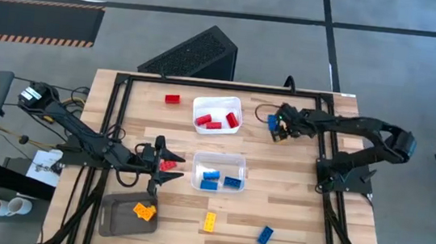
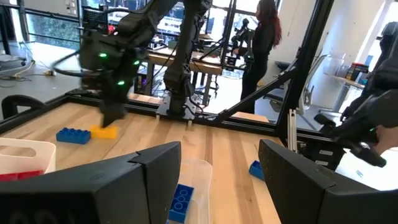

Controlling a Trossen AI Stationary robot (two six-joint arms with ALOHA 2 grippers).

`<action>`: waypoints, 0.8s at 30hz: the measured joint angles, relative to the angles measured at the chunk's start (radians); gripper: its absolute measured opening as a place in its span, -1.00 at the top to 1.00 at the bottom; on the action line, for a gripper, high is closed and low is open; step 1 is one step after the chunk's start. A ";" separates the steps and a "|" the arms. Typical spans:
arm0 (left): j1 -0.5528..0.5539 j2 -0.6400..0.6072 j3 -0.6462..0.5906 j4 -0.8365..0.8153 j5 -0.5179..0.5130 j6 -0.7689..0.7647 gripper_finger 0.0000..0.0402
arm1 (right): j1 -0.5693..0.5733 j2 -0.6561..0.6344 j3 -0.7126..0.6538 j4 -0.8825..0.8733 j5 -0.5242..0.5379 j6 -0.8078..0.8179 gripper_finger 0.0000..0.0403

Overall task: Sort & place blocks by color
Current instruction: Put the yellow game piece into the black bin

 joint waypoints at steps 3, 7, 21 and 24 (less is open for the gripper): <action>0.000 0.000 0.000 0.000 0.000 0.000 -0.02 | 0.043 -0.085 -0.003 -0.055 -0.009 0.034 -0.34; 0.000 0.000 0.000 0.000 0.000 0.000 -0.02 | 0.079 -0.183 0.000 -0.058 0.001 0.079 -0.34; 0.001 0.000 0.000 0.000 0.004 -0.011 -0.02 | 0.231 -0.111 0.000 -0.102 -0.013 0.034 -0.34; 0.002 0.000 0.000 0.000 0.006 -0.014 -0.02 | 0.235 -0.052 0.000 -0.107 -0.027 0.016 -0.34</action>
